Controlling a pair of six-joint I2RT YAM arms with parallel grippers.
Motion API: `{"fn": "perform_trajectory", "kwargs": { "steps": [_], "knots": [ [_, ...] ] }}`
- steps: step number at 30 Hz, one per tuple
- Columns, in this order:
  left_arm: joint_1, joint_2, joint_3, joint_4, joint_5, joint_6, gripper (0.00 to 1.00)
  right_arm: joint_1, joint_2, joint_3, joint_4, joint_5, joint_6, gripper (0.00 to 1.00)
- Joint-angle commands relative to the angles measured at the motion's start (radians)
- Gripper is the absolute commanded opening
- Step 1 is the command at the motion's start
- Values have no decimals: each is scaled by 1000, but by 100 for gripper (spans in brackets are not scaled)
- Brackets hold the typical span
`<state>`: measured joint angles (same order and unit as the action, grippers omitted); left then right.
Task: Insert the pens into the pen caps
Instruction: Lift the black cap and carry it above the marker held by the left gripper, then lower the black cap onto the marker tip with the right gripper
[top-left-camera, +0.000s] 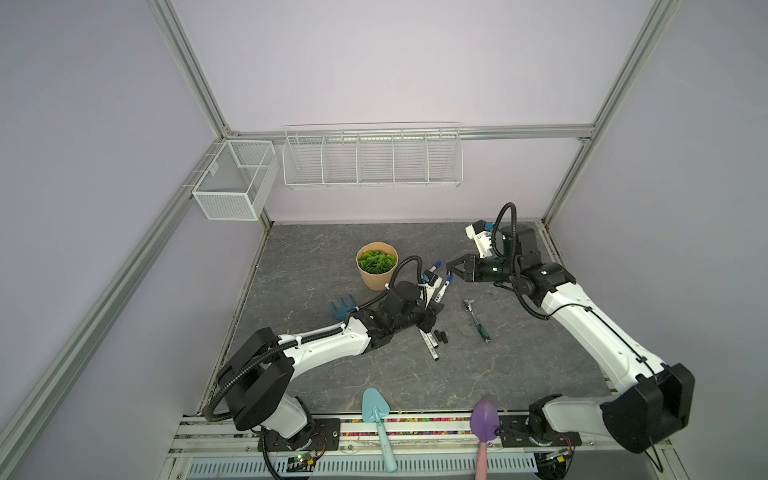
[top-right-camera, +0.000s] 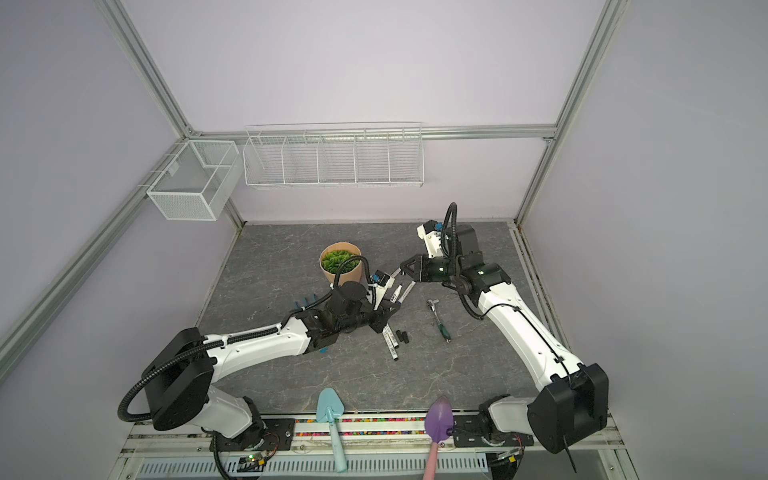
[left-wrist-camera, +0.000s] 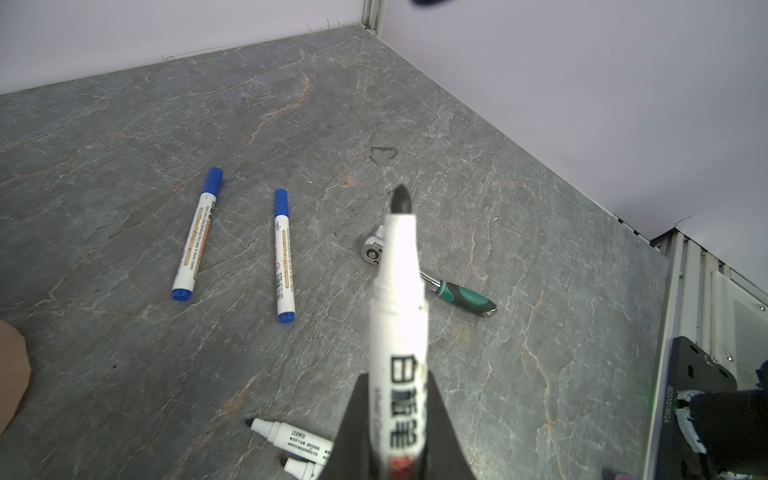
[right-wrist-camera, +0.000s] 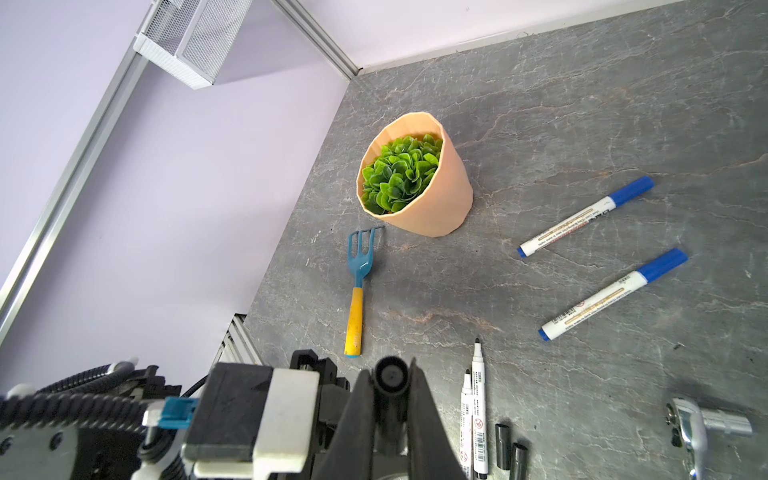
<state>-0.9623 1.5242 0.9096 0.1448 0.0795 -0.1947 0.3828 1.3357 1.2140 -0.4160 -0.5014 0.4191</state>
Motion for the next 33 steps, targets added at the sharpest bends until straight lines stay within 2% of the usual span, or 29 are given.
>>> {"fn": "perform_trajectory", "kwargs": {
  "steps": [1,18,26,33],
  "knots": [
    [-1,-4,34,20,4,17,0,14,17,-25,19,-20,2,9],
    [-1,-15,19,41,-7,3,0,26,36,-30,-38,50,-55,9],
    [-1,-9,23,50,-14,5,0,28,16,-54,-35,15,-47,9],
    [22,-3,31,143,-9,-38,0,30,-6,-76,-18,-66,-16,8]
  ]
}}
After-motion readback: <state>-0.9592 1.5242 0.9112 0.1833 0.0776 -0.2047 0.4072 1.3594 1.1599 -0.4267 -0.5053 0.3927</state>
